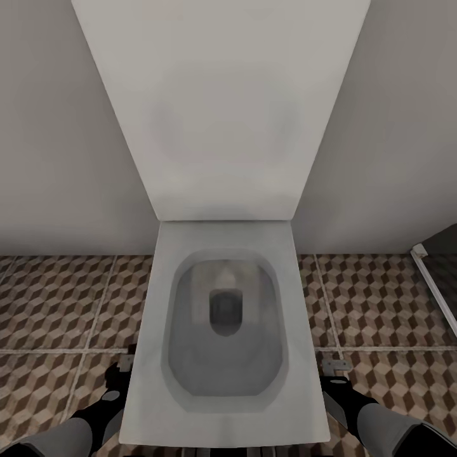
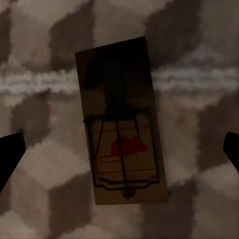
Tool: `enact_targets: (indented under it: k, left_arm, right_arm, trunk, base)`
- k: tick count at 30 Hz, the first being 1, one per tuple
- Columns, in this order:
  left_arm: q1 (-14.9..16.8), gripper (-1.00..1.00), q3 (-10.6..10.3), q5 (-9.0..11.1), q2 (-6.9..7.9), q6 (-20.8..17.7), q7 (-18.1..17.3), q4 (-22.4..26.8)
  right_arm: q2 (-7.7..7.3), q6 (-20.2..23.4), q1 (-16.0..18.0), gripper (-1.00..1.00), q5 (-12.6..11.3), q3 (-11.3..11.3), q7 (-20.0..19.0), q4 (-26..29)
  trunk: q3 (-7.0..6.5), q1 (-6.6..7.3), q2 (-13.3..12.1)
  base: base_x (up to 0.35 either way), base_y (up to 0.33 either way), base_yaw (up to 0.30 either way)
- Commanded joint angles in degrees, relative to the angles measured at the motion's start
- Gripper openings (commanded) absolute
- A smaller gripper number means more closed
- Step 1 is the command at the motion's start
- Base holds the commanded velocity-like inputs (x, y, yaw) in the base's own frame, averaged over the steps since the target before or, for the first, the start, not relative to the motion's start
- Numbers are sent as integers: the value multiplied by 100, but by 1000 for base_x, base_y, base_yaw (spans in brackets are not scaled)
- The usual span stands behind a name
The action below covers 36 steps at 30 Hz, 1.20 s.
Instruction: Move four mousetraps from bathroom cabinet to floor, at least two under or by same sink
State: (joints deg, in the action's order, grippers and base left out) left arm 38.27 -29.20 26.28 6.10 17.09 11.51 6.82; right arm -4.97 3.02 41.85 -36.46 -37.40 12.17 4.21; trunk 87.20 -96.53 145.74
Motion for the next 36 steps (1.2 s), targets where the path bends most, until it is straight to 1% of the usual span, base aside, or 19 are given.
enact_targets:
  k: [1, 19, 36]
  left_arm:
    - [2, 100, -50, 37, 3, 11, 26, 4]
    - [2, 100, -51, 35, -3, 7, 26, 3]
    - [-3, 100, -50, 18, -3, 30, -50, 13]
  right_arm:
    - [-4, 32, -1, 100, -37, -48, 31, 18]
    - [-4, 32, -1, 100, -37, -48, 30, 18]
    - [-4, 32, -1, 100, -37, -48, 30, 18]
  trunk:
    - [3, 1, 1]
    - [3, 1, 1]
    - [3, 1, 1]
  base:
    - [0, 0, 0]
    - [0, 0, 0]
    - [0, 0, 0]
